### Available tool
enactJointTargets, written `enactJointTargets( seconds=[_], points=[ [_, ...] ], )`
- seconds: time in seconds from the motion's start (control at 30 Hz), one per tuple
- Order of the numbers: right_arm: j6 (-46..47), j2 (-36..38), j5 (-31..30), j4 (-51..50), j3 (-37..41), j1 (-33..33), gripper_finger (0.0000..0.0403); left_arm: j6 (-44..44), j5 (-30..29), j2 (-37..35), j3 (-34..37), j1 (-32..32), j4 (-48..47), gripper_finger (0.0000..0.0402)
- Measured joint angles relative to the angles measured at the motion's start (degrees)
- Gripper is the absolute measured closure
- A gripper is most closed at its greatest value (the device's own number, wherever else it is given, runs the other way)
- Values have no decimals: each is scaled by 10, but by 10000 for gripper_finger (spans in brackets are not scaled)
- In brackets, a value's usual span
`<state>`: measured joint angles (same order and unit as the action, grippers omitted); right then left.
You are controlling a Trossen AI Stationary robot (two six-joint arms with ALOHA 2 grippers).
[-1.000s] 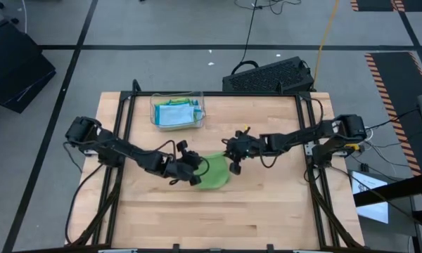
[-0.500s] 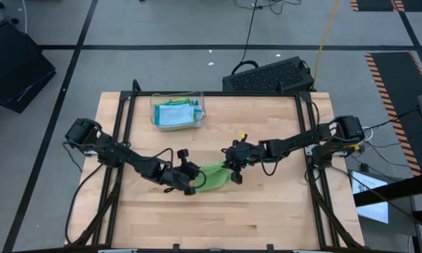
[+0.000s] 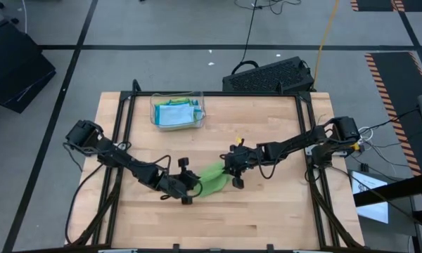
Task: Fold microfiber towels
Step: Fold the green microfiber cloth
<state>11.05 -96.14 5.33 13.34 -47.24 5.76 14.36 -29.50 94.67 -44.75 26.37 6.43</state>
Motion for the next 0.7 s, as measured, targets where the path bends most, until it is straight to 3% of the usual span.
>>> enactJointTargets(
  seconds=[0.27, 0.47, 0.6, 0.7],
  points=[
    [-22, -1, 7, -21, 1, 3, 350, 26, 59, 1, 0, 4, 26, 337],
    [-23, -1, 34, -35, 1, 10, 261, 50, 115, 29, 0, 4, 57, 291],
    [-17, -1, 43, -39, 1, 12, 193, 50, 122, 45, 0, 4, 58, 270],
    [-15, -1, 80, -47, 1, 11, 151, 49, 144, 42, 0, 4, 58, 264]
  ],
)
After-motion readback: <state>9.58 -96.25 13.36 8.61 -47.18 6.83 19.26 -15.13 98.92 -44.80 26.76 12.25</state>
